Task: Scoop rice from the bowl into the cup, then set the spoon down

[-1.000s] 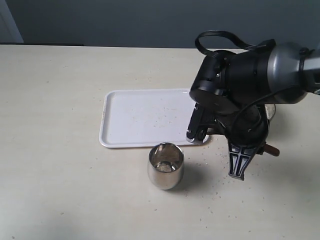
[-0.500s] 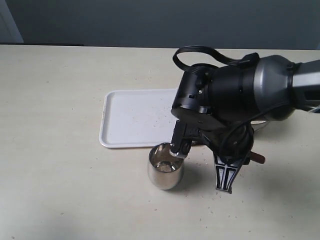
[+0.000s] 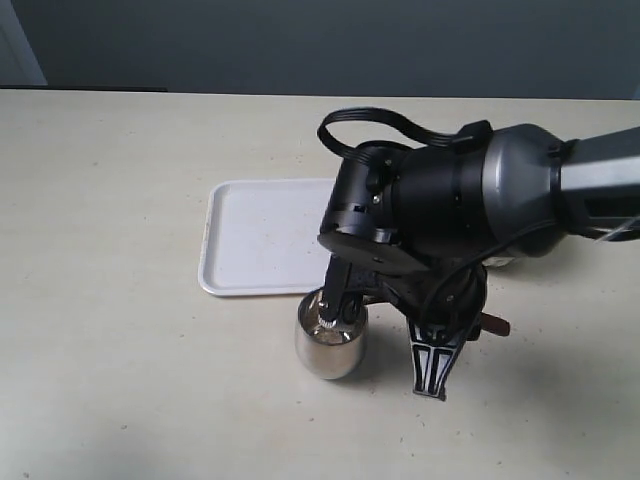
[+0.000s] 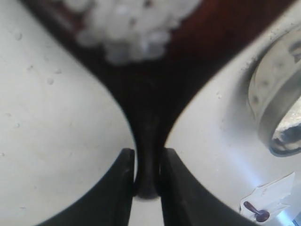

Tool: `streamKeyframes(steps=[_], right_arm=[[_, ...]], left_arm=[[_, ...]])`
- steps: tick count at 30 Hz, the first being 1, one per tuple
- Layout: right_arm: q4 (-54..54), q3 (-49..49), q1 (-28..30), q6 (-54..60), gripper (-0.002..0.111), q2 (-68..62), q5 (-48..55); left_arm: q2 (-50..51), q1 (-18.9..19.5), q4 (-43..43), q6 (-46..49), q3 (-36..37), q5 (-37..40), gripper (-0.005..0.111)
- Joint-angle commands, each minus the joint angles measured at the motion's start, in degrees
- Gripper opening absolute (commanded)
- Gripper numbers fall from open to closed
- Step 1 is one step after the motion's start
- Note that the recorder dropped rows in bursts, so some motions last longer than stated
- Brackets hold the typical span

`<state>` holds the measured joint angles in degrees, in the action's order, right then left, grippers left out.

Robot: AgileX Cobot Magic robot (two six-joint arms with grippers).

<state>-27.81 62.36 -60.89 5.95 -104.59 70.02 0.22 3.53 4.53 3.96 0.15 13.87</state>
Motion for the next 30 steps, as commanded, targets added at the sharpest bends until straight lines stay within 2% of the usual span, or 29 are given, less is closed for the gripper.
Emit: streamKeyframes(steps=[1, 19, 30], right_arm=[[-0.3, 1.0, -0.5, 0.6, -0.001, 0.0, -0.1], [-0.4, 1.6, -4.8, -0.4, -0.001, -1.8, -0.1], [-6.7, 3.1, -4.8, -3.7, -0.001, -1.9, -0.1]], left_arm=[[-0.2, 0.2, 0.1, -0.3, -0.1, -0.2, 0.0], [-0.2, 0.2, 0.1, -0.3, -0.1, -0.2, 0.0], [-0.2, 0.2, 0.1, -0.3, -0.1, -0.2, 0.0]])
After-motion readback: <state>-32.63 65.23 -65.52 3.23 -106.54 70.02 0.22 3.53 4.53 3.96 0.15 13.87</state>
